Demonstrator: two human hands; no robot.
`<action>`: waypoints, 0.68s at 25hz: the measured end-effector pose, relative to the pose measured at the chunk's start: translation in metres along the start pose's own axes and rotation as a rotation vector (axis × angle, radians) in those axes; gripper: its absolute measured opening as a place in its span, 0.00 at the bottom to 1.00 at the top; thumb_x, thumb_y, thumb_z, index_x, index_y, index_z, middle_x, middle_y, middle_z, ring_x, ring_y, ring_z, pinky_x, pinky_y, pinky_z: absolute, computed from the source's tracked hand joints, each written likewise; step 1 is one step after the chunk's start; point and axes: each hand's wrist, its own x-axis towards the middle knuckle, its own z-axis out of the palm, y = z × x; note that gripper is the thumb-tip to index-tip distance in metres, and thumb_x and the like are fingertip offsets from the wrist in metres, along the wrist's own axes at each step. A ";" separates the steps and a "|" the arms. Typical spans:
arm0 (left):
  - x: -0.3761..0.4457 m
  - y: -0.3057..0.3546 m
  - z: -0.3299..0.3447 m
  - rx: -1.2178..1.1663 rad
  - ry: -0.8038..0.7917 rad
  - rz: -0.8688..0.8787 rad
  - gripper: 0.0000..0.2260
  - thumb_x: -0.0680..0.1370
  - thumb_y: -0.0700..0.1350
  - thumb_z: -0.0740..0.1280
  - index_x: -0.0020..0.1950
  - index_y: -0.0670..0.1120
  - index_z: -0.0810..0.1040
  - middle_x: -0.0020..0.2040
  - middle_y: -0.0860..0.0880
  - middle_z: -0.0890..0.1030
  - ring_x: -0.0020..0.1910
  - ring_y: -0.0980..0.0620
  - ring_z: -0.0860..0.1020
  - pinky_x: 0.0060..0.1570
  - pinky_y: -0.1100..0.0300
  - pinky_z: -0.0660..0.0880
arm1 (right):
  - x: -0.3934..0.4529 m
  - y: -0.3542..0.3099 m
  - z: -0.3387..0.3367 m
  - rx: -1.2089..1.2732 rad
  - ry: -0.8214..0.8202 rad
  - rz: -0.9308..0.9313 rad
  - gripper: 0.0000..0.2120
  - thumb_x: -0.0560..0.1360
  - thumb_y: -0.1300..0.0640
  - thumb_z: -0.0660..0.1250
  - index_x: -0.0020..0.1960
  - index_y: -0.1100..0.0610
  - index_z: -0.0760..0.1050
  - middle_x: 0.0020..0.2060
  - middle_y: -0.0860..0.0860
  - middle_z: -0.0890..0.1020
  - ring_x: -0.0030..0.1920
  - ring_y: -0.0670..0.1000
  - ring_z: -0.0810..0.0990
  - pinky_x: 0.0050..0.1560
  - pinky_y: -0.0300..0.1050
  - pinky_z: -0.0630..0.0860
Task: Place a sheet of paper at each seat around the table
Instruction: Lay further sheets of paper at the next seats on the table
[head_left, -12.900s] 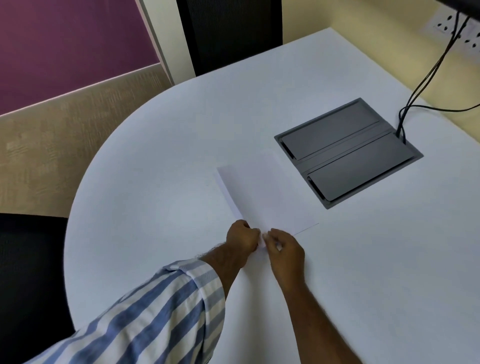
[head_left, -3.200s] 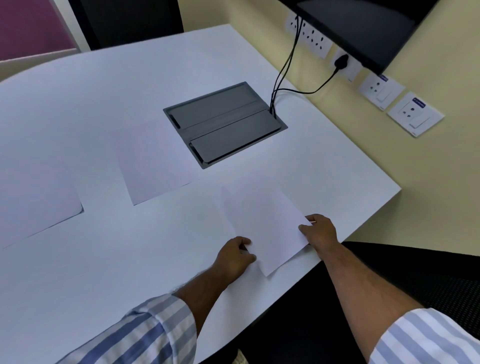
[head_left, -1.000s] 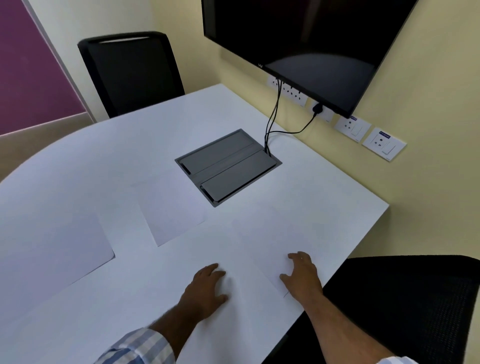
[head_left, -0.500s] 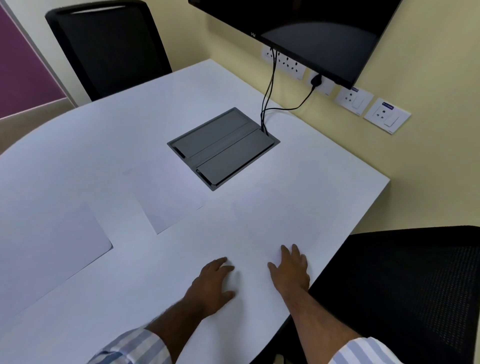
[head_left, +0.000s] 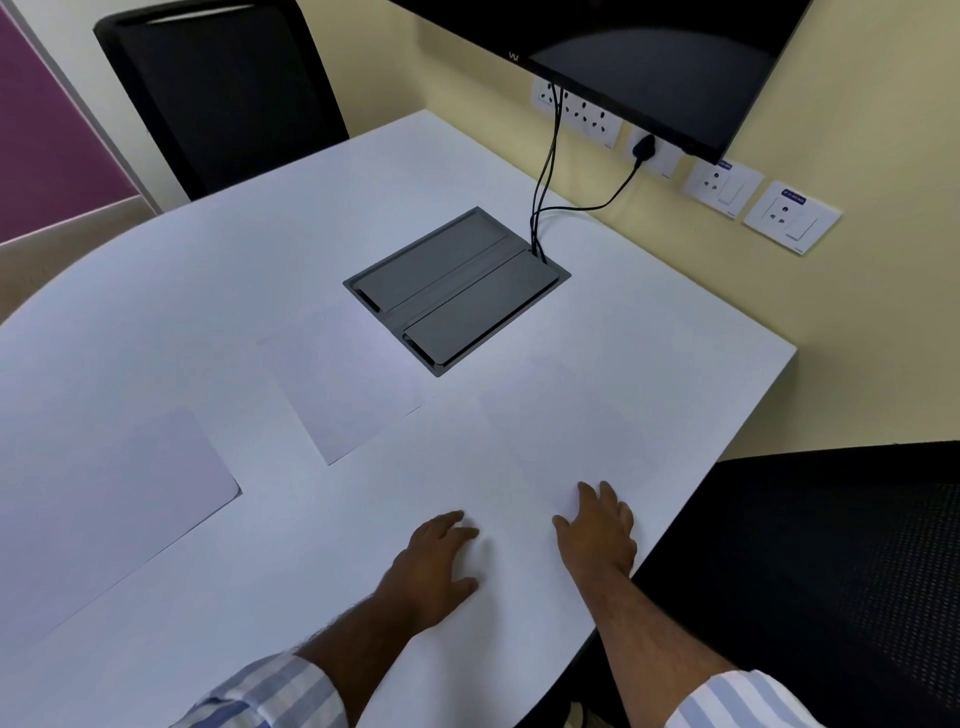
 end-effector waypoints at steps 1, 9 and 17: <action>0.001 0.001 0.000 0.000 0.002 0.005 0.32 0.77 0.57 0.71 0.80 0.55 0.67 0.84 0.54 0.58 0.83 0.51 0.56 0.78 0.53 0.63 | 0.001 0.000 0.000 0.009 0.000 0.000 0.30 0.81 0.44 0.67 0.79 0.46 0.62 0.83 0.48 0.56 0.82 0.58 0.56 0.70 0.61 0.73; 0.011 0.026 0.000 -0.023 0.012 0.025 0.33 0.77 0.58 0.71 0.80 0.56 0.66 0.84 0.54 0.57 0.83 0.51 0.55 0.78 0.53 0.62 | -0.024 -0.003 -0.010 0.205 0.050 -0.044 0.38 0.79 0.41 0.68 0.84 0.47 0.55 0.85 0.47 0.50 0.83 0.55 0.53 0.73 0.60 0.71; -0.050 0.030 -0.008 -0.286 0.174 -0.074 0.30 0.77 0.57 0.72 0.78 0.54 0.70 0.82 0.53 0.62 0.81 0.51 0.58 0.75 0.64 0.54 | -0.105 -0.016 -0.041 0.586 0.125 -0.233 0.35 0.76 0.50 0.76 0.79 0.51 0.66 0.82 0.49 0.58 0.80 0.55 0.62 0.76 0.55 0.68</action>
